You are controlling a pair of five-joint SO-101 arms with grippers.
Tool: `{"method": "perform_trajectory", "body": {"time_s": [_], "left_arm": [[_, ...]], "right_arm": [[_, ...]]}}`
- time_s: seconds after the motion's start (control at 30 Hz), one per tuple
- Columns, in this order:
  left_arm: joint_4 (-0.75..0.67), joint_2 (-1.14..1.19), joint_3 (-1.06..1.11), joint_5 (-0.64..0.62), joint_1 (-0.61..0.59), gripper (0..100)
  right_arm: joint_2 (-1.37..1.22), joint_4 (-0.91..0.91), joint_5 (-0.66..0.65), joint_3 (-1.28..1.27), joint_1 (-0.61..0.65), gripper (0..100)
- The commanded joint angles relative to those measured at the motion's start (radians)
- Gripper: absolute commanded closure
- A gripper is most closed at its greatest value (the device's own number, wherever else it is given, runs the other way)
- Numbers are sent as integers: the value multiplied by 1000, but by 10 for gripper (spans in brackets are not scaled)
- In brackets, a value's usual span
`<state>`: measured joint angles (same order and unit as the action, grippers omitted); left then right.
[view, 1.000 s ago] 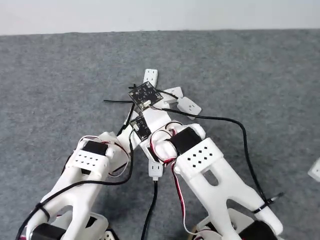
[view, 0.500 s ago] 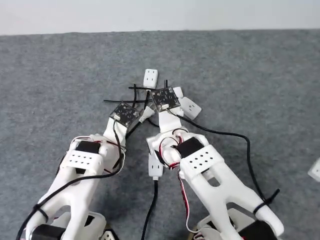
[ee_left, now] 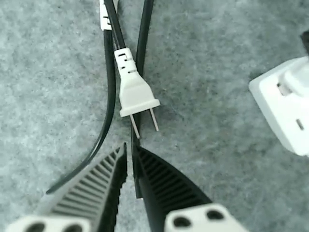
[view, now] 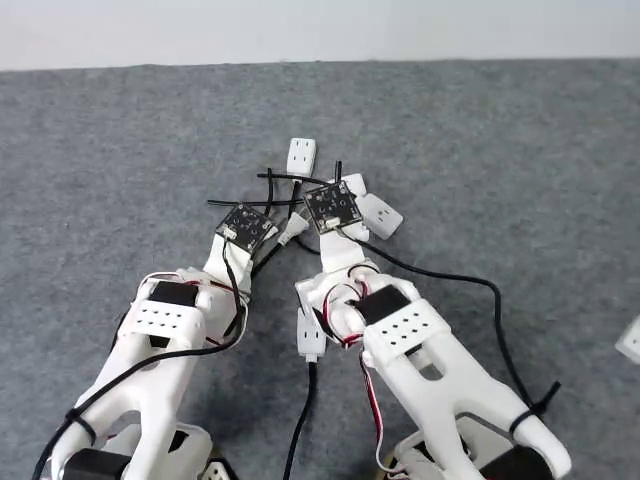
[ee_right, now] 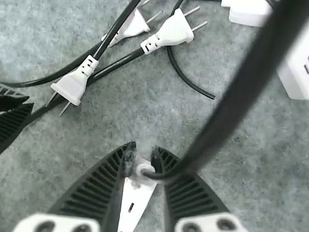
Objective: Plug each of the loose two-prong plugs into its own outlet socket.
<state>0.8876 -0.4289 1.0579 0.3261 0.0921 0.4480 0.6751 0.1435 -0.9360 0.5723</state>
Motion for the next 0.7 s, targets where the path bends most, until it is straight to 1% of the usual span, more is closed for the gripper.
{"method": "perform_trajectory", "body": {"time_s": [0.0,0.07,0.27,0.33,0.43,0.67], "left_arm": [[-20,-12,-5,-12,-8,987],[-20,-12,-8,-12,-25,987],[-21,-12,-10,-12,-100,987],[-21,-12,-12,-12,-121,987],[-21,-12,-18,-14,-126,987],[-15,-12,-15,-14,-127,987]], "right_arm": [[-15,-1,-94,-49,18,991],[-15,2,-130,-61,38,991],[-15,4,-152,-63,47,991],[-15,4,-180,-64,71,991],[-16,4,-204,-69,108,991],[-16,-5,-209,-71,108,991]]}}
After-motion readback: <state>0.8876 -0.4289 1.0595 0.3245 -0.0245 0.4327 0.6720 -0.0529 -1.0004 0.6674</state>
